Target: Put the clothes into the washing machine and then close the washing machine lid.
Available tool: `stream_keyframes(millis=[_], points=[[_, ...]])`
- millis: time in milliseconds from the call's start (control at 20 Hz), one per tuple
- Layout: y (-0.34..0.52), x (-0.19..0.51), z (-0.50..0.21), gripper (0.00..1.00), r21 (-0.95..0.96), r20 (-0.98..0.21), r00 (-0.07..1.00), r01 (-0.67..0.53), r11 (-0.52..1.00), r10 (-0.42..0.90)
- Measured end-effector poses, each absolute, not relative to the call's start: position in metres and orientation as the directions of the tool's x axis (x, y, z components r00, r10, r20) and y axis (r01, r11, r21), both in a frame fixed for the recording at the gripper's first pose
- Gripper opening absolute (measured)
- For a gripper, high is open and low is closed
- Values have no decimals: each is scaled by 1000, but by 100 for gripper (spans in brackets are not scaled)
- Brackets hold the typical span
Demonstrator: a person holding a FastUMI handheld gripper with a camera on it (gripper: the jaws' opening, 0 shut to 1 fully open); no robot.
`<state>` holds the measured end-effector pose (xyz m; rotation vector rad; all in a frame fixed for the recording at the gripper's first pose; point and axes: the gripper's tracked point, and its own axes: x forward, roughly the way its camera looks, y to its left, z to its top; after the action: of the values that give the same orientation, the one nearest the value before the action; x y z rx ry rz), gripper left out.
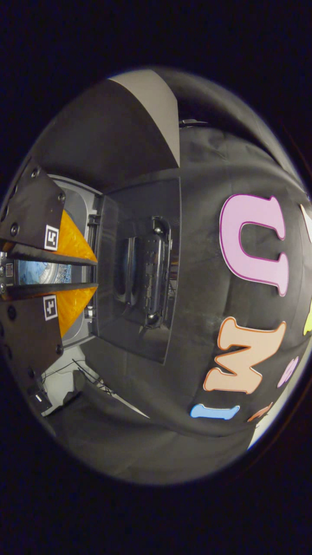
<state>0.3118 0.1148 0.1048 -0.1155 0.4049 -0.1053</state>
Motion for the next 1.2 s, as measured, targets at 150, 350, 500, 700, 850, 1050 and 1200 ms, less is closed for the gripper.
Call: stream_keyframes(millis=[150, 350, 500, 700, 850, 1050, 1200], points=[[119, 306, 115, 23, -127, -351, 930, 66, 990, -107], [125, 290, 127, 23, -132, -300, 951, 42, 990, -81], [129, 274, 136, 23, -102, -261, 964, 23, 995, -49], [128, 255, 147, 23, -70, -224, 974, 12, 997, -28], [123, 246, 149, 23, -64, -208, 978, 11, 998, -25], [117, 235, 148, 23, -54, -195, 981, 12, 998, -23], [114, 229, 149, 23, -50, -183, 983, 12, 999, -21]])
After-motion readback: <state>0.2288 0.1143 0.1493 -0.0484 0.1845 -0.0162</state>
